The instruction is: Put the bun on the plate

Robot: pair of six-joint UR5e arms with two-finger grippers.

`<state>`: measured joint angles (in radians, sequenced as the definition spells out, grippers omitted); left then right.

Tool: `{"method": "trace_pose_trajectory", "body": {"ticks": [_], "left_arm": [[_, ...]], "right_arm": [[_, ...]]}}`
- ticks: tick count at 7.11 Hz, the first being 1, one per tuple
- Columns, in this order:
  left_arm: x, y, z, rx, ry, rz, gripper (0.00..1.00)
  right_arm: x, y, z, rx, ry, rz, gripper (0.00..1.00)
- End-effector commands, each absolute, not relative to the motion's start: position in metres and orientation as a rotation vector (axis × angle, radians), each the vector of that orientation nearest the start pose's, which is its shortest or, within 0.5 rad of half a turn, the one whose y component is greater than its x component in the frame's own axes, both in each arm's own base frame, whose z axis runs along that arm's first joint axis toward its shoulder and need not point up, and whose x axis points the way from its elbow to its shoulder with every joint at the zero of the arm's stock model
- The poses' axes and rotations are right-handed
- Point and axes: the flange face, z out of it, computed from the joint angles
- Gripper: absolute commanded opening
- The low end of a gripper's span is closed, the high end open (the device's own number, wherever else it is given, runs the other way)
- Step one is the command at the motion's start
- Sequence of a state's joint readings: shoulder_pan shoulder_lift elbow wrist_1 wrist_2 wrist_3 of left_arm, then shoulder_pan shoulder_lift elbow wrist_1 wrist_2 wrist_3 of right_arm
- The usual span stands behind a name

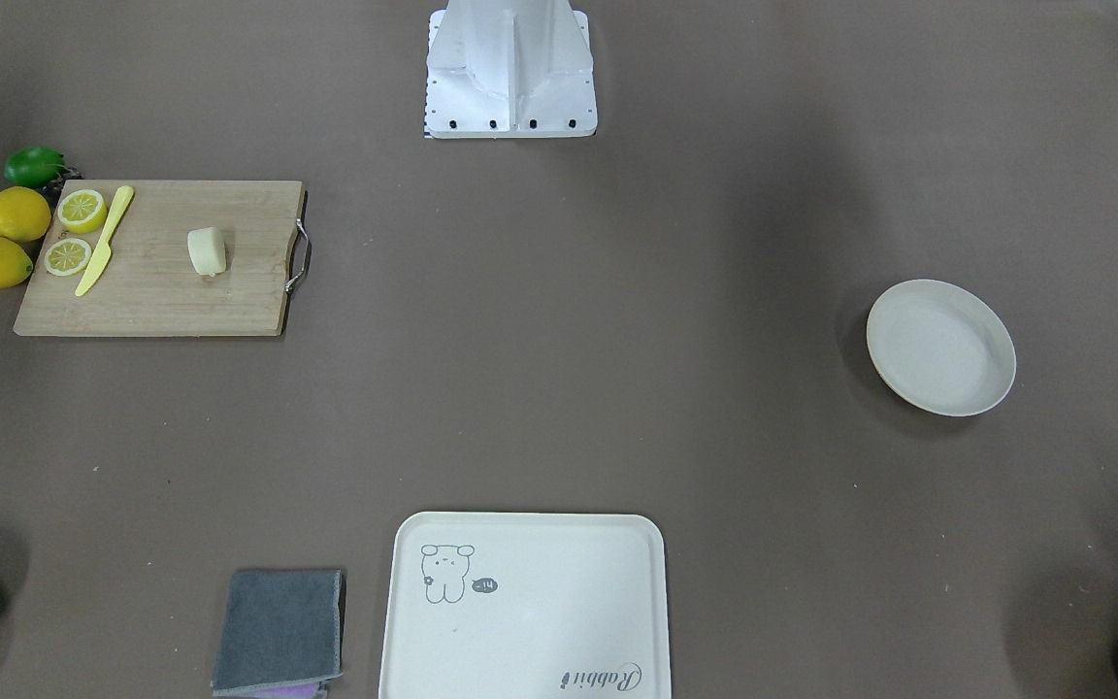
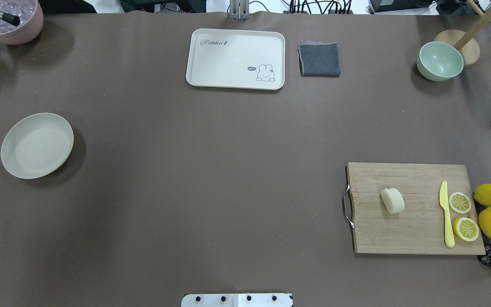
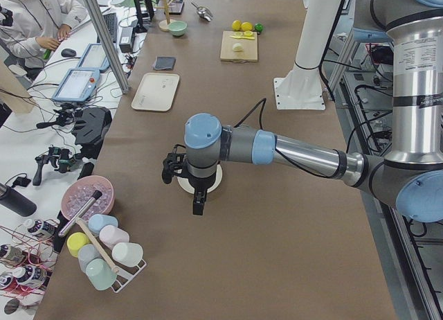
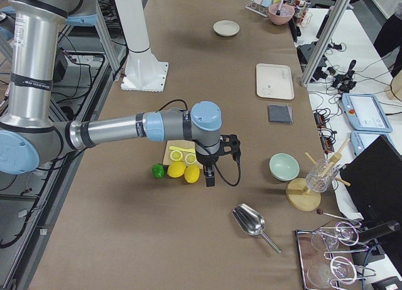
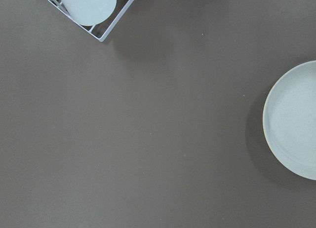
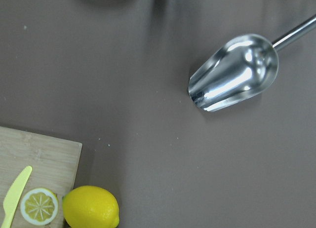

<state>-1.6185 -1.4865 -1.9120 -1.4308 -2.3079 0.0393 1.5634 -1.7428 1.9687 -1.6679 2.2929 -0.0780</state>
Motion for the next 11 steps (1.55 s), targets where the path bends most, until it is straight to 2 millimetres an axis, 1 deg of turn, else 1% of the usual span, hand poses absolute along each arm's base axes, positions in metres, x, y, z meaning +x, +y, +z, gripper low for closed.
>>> {"method": "trace_pose_trajectory", "body": {"ticks": [1, 2, 3, 4, 5, 6, 7, 8, 9, 10, 11], "left_arm": [[-0.099, -0.465, 0.525, 0.323, 0.715, 0.075, 0.98], [-0.101, -0.457, 0.541, 0.343, 0.713, 0.084, 0.98], [-0.102, -0.459, 0.545, 0.422, 0.704, 0.114, 0.98], [-0.101, -0.462, 0.559, 0.431, 0.704, 0.113, 0.98], [-0.1, -0.467, 0.558, 0.432, 0.706, 0.111, 0.98], [-0.096, -0.468, 0.558, 0.412, 0.718, 0.073, 0.98], [-0.064, -0.475, 0.56, 0.375, 0.738, 0.116, 0.98], [-0.039, -0.477, 0.565, 0.306, 0.764, 0.061, 0.98], [-0.003, -0.48, 0.573, 0.26, 0.782, 0.079, 0.98], [0.022, -0.482, 0.595, 0.249, 0.798, 0.102, 0.98], [0.049, -0.482, 0.62, 0.259, 0.829, 0.097, 0.98]], "right_arm": [[0.116, -0.445, 0.512, 0.262, -0.736, -0.04, 1.0], [0.114, -0.432, 0.52, 0.258, -0.774, -0.044, 1.0], [0.113, -0.422, 0.532, 0.318, -0.77, -0.07, 1.0], [0.112, -0.413, 0.546, 0.417, -0.76, -0.103, 1.0], [0.111, -0.414, 0.544, 0.404, -0.782, -0.012, 1.0], [0.084, -0.431, 0.53, 0.337, -0.821, 0.085, 1.0], [0.047, -0.447, 0.521, 0.279, -0.837, 0.107, 1.0], [0.017, -0.455, 0.514, 0.253, -0.831, 0.102, 1.0], [-0.004, -0.456, 0.512, 0.25, -0.834, 0.067, 1.0], [-0.028, -0.457, 0.509, 0.247, -0.827, 0.058, 1.0], [-0.042, -0.457, 0.506, 0.258, -0.834, 0.046, 1.0]]}}
